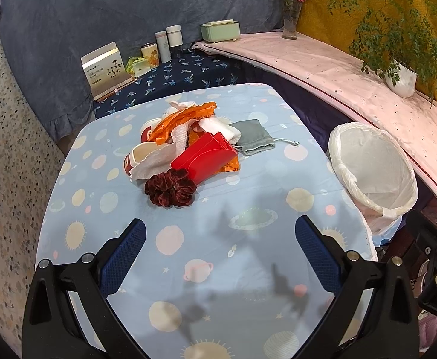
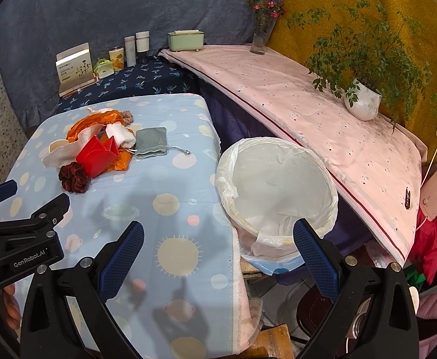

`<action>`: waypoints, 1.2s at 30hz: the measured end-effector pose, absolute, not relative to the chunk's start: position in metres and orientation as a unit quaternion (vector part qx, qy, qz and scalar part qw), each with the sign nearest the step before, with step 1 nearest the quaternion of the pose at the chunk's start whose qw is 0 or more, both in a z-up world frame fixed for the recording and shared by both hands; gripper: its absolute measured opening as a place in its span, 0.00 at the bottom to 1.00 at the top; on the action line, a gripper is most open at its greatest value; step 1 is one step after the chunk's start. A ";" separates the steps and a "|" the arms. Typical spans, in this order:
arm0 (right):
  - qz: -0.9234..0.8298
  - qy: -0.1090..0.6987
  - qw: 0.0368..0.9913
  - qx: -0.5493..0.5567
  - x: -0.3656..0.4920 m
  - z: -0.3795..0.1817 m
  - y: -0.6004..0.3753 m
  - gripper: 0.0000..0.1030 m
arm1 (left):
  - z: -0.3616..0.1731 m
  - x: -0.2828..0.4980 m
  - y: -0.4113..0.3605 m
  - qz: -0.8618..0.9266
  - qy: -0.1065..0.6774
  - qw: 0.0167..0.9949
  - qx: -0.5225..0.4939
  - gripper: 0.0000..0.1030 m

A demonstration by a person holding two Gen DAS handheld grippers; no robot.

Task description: Collect trash

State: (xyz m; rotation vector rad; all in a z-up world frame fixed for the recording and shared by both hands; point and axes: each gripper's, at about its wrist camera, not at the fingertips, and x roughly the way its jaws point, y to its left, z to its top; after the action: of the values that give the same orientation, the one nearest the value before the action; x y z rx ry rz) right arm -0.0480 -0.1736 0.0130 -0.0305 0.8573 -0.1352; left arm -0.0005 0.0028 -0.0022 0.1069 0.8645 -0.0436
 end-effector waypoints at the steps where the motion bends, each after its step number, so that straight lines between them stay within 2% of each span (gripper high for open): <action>1: -0.066 0.415 0.907 -0.015 -0.048 0.013 -0.174 0.93 | -0.003 0.000 0.003 -0.021 0.419 0.906 0.052 0.93; 36: -0.066 0.415 0.907 -0.014 -0.047 0.013 -0.173 0.93 | -0.003 0.000 0.006 -0.021 0.419 0.906 0.053 0.93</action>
State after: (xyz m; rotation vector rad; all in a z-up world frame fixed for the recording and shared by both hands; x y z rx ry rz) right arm -0.0467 -0.1728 0.0129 -0.0288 0.8561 -0.1365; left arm -0.0004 0.0056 -0.0025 0.1096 0.8655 -0.0431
